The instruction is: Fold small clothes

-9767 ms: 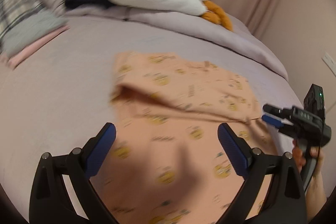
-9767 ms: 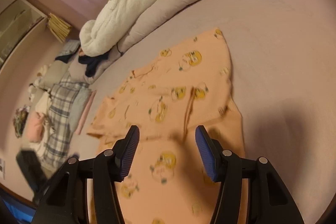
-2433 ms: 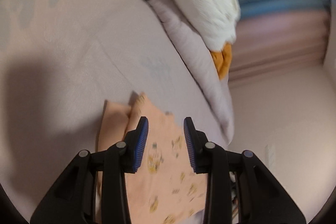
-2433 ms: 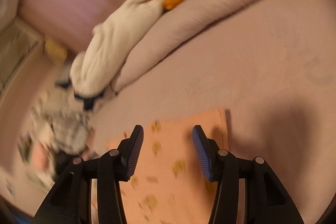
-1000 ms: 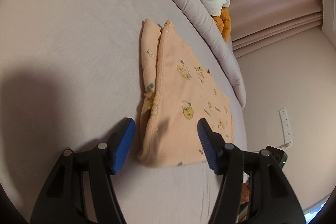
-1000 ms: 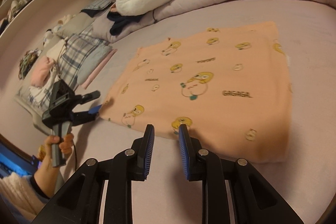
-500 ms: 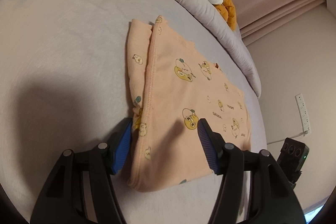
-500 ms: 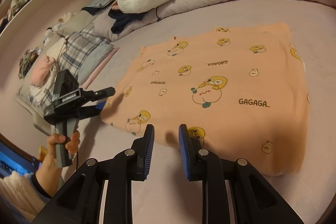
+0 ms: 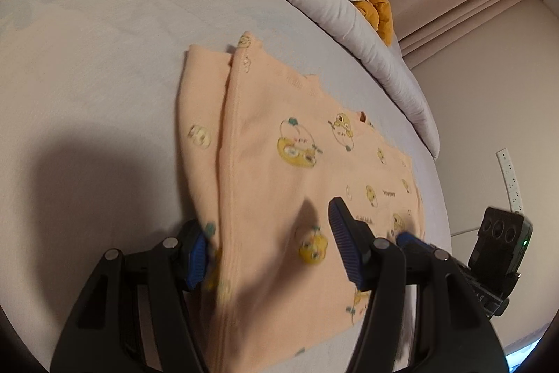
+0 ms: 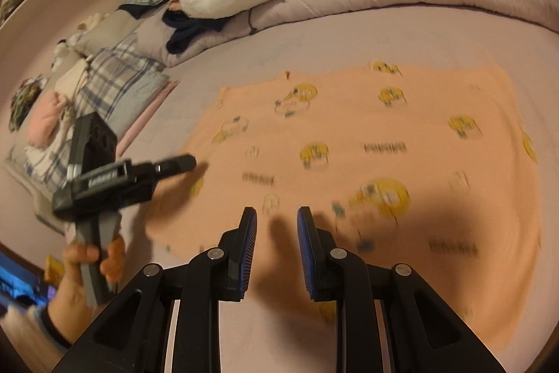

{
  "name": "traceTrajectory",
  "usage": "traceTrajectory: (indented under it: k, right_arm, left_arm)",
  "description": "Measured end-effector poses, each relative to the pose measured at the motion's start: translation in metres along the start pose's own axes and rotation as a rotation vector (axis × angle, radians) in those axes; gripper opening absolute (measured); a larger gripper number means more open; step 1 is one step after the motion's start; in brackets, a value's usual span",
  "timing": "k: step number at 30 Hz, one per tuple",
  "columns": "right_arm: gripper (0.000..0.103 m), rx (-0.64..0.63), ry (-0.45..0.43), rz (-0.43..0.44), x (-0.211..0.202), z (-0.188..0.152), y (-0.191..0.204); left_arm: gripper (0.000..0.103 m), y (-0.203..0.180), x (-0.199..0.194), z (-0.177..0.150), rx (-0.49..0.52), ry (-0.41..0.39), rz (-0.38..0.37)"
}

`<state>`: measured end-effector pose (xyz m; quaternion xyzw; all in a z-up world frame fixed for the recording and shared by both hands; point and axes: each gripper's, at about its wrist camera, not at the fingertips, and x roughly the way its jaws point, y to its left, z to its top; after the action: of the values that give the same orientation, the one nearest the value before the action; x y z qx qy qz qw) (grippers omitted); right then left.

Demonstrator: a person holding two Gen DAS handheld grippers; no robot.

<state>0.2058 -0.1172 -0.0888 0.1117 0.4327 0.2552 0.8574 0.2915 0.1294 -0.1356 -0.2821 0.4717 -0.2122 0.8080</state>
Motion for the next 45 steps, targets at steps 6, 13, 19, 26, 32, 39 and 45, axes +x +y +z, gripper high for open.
traceTrajectory:
  k: [6,13,19,26,32,39,45]
  right_arm:
    - [0.023,0.024,0.003,-0.074,0.034,0.032,0.006]
    - [0.023,0.032,0.007,-0.156,0.063,0.062,0.007]
    - [0.023,0.079,0.053,-0.216,0.091,0.071,-0.003]
    - [0.023,0.072,0.074,-0.240,0.079,0.070,0.002]
    - [0.023,-0.055,0.124,-0.282,0.062,0.041,0.021]
    - [0.023,-0.056,0.133,-0.319,0.055,0.033,0.023]
    - [0.032,-0.084,0.139,-0.325,0.043,0.014,0.031]
  left_arm:
    - [0.059,0.002,0.010,0.015,-0.047,0.011,-0.030]
    - [0.034,0.003,0.012,0.019,-0.014,0.026,0.038]
    - [0.032,0.004,0.013,0.016,0.019,0.014,0.035]
    - [0.032,0.001,0.018,0.015,0.087,0.008,0.037]
    - [0.033,0.001,0.017,0.015,0.098,0.002,0.034]
    - [0.033,0.001,0.016,0.015,0.110,-0.005,0.030]
    - [0.033,0.005,0.015,0.015,0.091,-0.003,0.009]
